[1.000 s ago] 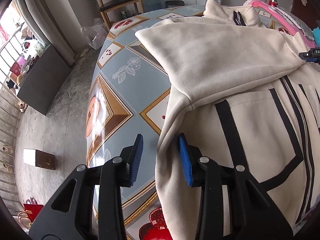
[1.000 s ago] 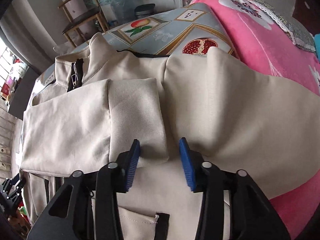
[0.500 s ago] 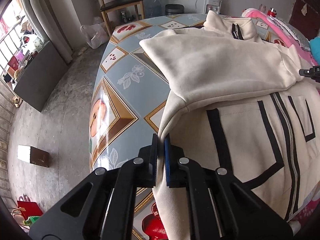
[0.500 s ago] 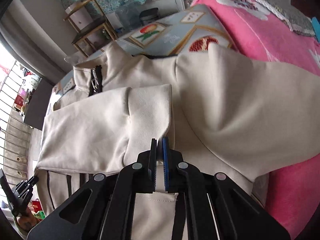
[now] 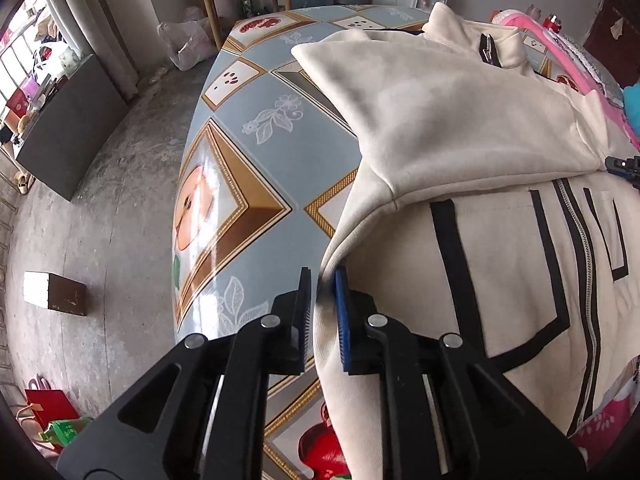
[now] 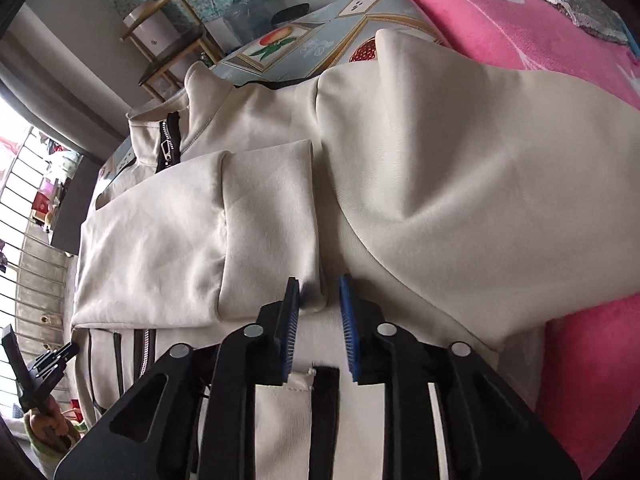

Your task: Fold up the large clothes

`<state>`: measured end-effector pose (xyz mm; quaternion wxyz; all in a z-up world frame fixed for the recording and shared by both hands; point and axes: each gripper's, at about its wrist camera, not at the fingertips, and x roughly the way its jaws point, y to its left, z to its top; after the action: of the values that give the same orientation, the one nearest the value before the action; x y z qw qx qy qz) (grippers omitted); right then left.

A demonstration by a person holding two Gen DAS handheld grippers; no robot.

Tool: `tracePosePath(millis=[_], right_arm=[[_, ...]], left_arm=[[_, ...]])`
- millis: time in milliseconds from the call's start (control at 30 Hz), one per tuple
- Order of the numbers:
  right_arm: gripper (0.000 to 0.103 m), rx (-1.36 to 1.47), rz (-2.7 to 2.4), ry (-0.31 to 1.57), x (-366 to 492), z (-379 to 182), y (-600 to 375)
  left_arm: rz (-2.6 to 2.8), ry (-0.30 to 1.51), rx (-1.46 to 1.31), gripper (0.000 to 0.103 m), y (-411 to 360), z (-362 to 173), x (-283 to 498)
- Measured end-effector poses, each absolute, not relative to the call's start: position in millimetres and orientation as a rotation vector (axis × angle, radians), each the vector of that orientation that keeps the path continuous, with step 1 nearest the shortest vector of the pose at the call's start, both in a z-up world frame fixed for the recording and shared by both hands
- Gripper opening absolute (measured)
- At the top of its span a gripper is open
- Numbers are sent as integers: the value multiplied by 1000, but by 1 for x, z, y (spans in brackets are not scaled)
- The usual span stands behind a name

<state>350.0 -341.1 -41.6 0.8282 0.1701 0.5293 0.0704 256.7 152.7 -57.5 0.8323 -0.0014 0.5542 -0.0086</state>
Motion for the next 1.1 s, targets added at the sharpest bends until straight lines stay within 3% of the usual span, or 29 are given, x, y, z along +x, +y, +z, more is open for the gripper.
tracePosePath(millis=[67,133,300,367,433,633,800,833,867,933,967,1033,1100], right_arm=[[52,384,159,1093,327,-31,-352],[56,405,161,1069,296,-23,-364],[56,461,116,1079,214,-30,-386],[56,473,96,1105,184,-40,-388],[56,491,93,1129,163,-50,-388],[56,472,72,1104,121,-58,-378],[56,481,56,1098,88,-64,-373],[52,480,68,1103,85,-66,-369],[40,483,81,1112,83,-68,-364],[29,436,55,1118,85,-73,-355],[17,397,39,1111,85,-72,-351],[8,415,45,1095,85,-65,-350],[6,393,50,1023,76,-37,-348]], left_arm=[[-33,1171,-29,16,160,-51,240],[-73,1185,-118,19,169,-48,219],[-158,1273,-318,24,177,-60,162],[-162,1296,-390,34,180,-66,143],[-174,1282,-408,35,181,-66,129],[-198,1236,-383,35,173,-65,110],[-190,1227,-395,24,170,-67,95],[-169,1216,-383,21,168,-67,93],[-154,1204,-368,12,165,-67,93],[-132,1169,-332,7,158,-65,92],[-125,1155,-307,6,155,-64,91],[-119,1133,-219,4,147,-57,89],[-151,1095,-152,4,145,-36,83]])
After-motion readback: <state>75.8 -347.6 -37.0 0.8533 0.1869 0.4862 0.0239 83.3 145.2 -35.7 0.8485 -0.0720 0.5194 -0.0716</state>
